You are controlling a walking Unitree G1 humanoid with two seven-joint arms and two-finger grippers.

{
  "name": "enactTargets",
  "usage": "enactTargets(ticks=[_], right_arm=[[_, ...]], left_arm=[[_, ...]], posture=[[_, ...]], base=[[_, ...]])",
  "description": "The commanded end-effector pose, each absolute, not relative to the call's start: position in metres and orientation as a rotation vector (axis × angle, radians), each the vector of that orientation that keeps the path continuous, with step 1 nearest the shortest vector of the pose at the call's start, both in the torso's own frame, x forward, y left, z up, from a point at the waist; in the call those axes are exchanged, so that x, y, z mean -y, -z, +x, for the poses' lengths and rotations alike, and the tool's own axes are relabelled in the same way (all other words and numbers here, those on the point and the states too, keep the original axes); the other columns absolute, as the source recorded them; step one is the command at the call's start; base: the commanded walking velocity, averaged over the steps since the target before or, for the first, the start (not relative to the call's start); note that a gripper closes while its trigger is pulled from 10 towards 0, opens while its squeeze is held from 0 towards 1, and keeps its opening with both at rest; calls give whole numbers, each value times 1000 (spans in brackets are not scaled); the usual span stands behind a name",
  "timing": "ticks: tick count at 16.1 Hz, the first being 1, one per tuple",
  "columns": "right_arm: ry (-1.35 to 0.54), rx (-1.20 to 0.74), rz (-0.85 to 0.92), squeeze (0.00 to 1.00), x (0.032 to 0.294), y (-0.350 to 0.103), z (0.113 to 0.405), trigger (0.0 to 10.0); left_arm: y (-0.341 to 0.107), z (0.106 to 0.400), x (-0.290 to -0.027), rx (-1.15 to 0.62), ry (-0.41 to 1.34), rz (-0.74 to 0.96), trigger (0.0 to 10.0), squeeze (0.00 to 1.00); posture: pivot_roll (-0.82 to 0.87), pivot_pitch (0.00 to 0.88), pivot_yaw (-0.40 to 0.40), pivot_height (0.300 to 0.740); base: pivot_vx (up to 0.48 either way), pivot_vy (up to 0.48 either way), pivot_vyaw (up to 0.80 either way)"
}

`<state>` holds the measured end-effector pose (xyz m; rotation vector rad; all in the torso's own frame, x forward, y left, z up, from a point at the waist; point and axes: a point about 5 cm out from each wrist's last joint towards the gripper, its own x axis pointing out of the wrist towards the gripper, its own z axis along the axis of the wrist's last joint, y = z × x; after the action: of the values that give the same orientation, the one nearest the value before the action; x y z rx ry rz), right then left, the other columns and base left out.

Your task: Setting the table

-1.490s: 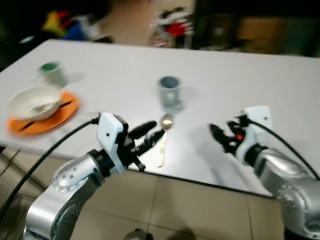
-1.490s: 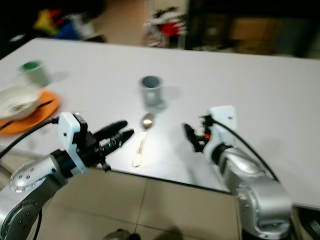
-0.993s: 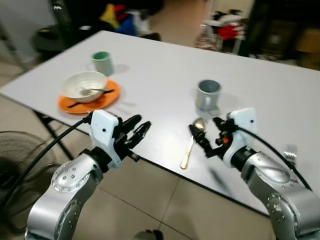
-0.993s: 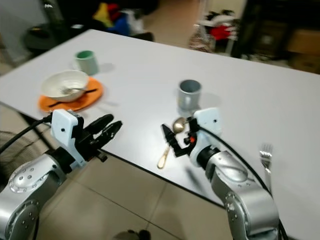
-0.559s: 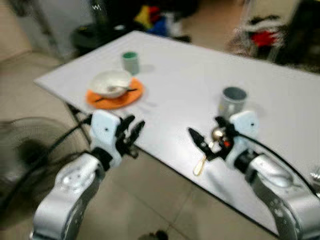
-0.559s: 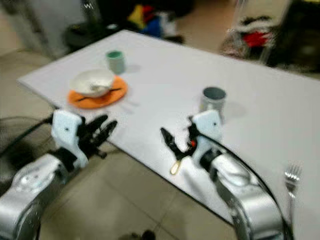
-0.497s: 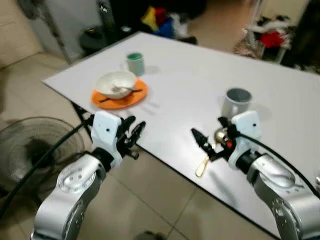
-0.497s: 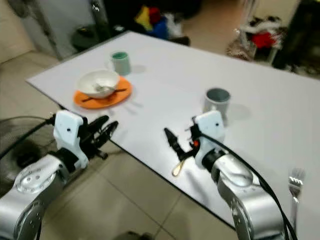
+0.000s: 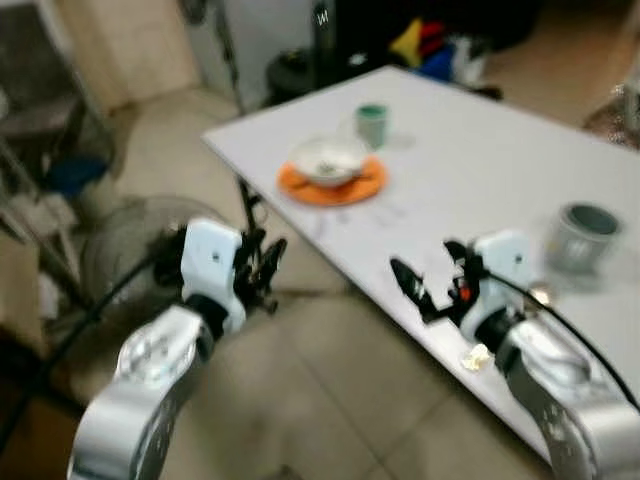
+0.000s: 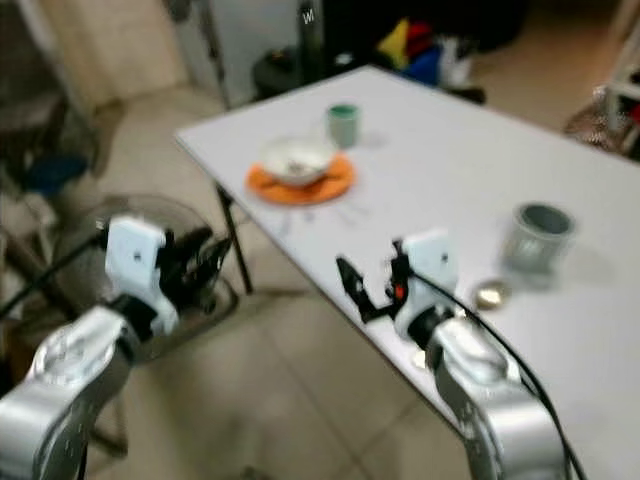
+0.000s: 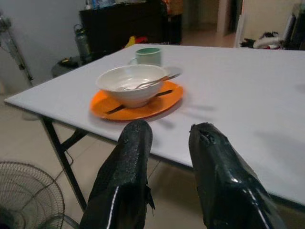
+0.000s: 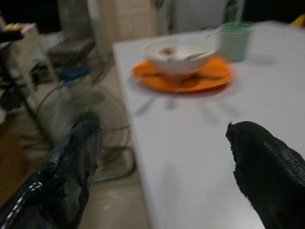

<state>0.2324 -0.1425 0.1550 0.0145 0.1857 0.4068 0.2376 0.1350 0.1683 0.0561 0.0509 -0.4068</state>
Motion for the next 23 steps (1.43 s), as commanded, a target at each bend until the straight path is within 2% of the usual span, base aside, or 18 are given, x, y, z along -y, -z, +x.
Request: enactTargets(ticks=[1, 4, 7, 8, 12, 23], right_arm=[[-428, -174, 29, 1000, 139, -156, 232, 10000], [-441, -177, 56, 1000, 132, -153, 233, 10000], [-408, -168, 50, 1000, 134, -153, 236, 10000], [-351, -167, -20, 1000, 139, -150, 238, 10000], [-384, -186, 58, 1000, 137, -149, 235, 10000], [-373, -184, 107, 1000, 138, -150, 238, 10000]], left_arm=[[-165, 236, -139, -76, 383, 76, 10000, 0], [-165, 237, -143, -75, 339, 82, 10000, 0], [-167, 238, -144, -71, 335, 80, 10000, 0], [-167, 238, -144, -74, 337, 81, 10000, 0], [-167, 239, -143, -79, 342, 79, 10000, 0], [-166, 239, -144, -85, 337, 75, 10000, 0]], posture=[[100, 0, 48, 740], [109, 0, 40, 740], [107, 0, 34, 740], [104, 0, 42, 740], [97, 0, 52, 740], [102, 0, 44, 740]], base=[[0, 0, 800], [0, 81, 800], [0, 247, 0], [0, 247, 0], [0, 248, 0], [0, 226, 0]])
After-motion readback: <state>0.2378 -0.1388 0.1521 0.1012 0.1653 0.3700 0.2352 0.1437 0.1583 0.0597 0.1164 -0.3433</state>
